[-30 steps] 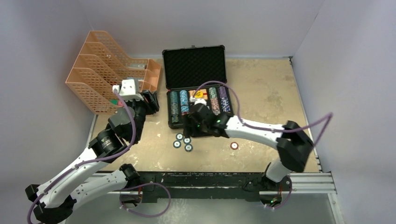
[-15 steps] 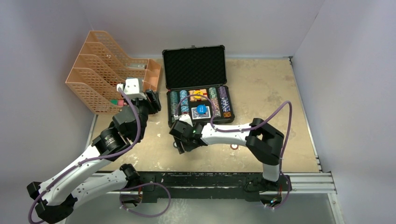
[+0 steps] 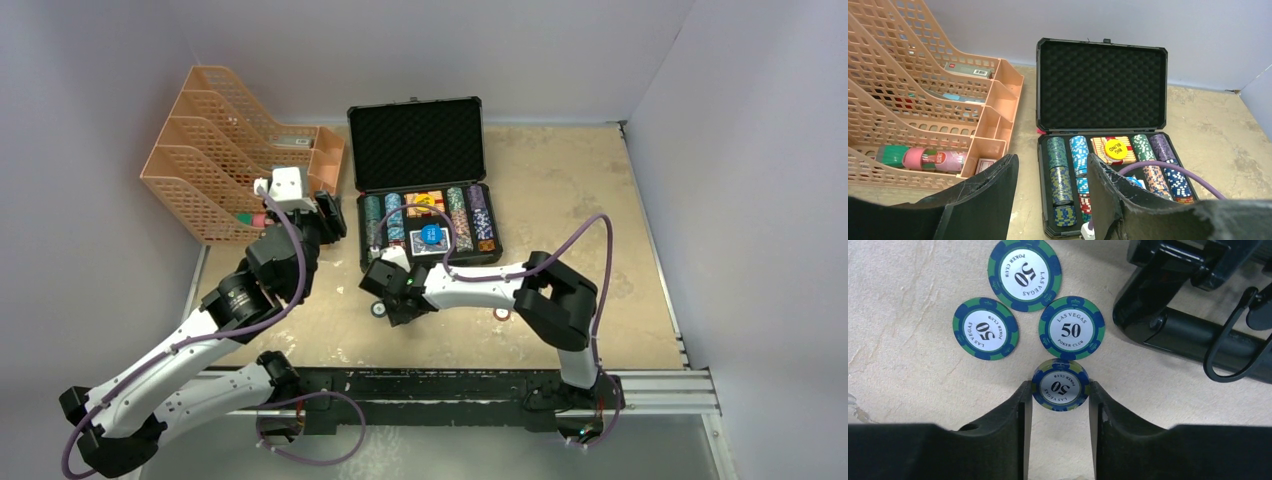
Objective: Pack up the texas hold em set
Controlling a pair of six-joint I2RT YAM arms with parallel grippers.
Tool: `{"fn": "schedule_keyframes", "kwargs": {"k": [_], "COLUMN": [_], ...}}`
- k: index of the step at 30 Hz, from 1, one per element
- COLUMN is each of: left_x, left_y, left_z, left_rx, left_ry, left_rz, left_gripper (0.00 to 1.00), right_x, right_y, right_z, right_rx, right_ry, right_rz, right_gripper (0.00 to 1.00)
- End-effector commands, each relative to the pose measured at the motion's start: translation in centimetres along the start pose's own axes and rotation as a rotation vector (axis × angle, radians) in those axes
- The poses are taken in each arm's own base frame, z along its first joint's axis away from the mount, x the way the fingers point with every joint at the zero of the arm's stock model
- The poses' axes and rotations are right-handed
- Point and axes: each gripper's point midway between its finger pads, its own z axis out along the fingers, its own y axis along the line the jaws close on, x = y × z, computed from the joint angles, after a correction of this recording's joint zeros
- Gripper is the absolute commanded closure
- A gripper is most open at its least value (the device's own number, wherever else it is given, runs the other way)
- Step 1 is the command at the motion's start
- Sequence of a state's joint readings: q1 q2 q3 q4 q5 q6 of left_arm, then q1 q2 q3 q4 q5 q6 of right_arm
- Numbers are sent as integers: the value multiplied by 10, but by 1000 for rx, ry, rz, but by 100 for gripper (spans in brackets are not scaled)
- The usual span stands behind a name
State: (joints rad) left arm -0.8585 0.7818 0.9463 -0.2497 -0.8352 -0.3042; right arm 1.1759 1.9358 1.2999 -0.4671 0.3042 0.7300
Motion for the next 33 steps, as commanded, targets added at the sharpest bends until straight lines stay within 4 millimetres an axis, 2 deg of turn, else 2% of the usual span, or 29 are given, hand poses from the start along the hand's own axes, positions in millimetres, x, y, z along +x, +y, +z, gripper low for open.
{"fn": "schedule_keyframes", "kwargs": {"k": [1, 3, 6, 11, 15, 19, 22, 25, 29, 33], "left_x": [-10, -10, -10, -2, 11, 32, 47, 63, 82, 87], "left_y": [2, 4, 5, 2, -7, -19, -39, -73, -119, -139], "left_z": [0, 0, 1, 1, 0, 2, 3, 2, -1, 5], "left_rx": [-21, -31, -41, -36, 2, 54, 141, 292, 495, 556], "left_ry": [-36, -37, -37, -4, 43, 98, 144, 194, 239, 219], "left_rz": [-50, -57, -65, -93, -121, -117, -139, -166, -208, -243], "left_gripper": [48, 47, 46, 43, 38, 36, 36, 36, 37, 40], "right_x": [1, -5, -22, -64, -104, -149, -175, -192, -205, -212], "right_y": [1, 3, 6, 4, -16, -51, -76, -91, -94, -89], "right_z": [8, 3, -13, -54, -89, -122, -145, -167, -189, -205], "right_rx": [12, -2, -31, -111, -197, -332, -436, -514, -630, -683], "right_ry": [16, -7, -76, -251, -375, -489, -555, -609, -624, -619], "right_rz": [1, 6, 25, 111, 245, 428, 556, 649, 715, 716], "right_gripper": [65, 70, 71, 71, 70, 70, 69, 68, 66, 64]}}
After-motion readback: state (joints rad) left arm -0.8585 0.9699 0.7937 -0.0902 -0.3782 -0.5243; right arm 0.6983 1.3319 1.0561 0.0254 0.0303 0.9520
